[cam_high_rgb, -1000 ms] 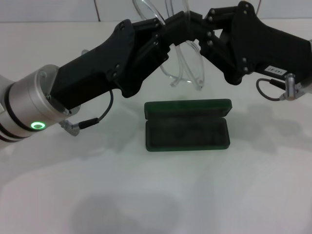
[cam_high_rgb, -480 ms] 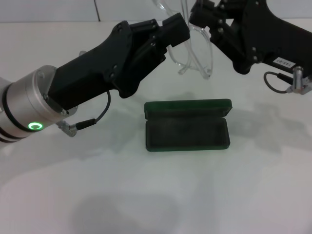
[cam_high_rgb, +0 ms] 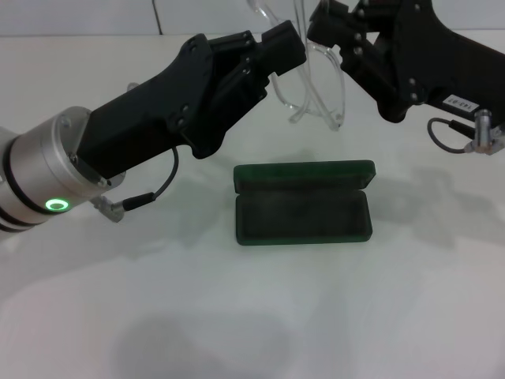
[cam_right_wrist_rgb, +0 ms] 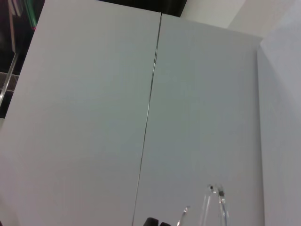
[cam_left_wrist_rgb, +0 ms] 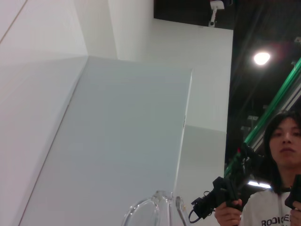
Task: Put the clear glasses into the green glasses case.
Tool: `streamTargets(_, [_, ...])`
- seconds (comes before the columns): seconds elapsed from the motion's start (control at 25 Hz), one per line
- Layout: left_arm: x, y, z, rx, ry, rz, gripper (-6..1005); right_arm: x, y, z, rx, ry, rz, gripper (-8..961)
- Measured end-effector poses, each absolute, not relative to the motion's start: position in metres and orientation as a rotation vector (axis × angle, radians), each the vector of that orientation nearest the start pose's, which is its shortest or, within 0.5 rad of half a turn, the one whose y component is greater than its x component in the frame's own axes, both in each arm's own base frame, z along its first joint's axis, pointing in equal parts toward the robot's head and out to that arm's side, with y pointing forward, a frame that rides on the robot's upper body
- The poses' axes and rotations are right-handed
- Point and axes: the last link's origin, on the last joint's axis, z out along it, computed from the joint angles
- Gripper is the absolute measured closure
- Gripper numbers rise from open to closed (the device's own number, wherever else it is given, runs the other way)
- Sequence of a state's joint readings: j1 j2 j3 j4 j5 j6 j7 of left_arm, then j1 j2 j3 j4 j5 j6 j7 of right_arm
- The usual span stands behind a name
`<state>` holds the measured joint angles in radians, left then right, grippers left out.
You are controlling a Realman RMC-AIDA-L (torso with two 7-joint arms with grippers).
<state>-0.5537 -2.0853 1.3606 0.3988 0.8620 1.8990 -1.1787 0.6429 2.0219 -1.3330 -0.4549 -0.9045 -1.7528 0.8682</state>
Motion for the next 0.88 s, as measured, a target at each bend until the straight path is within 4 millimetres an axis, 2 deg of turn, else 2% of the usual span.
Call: streamTargets(0.88, [-0.1595, 0.2914, -0.0044, -2.499, -0.298, -1.922, 941, 0.1332, 0.3277, 0.0019, -2.503, -0.232, 1.613, 885])
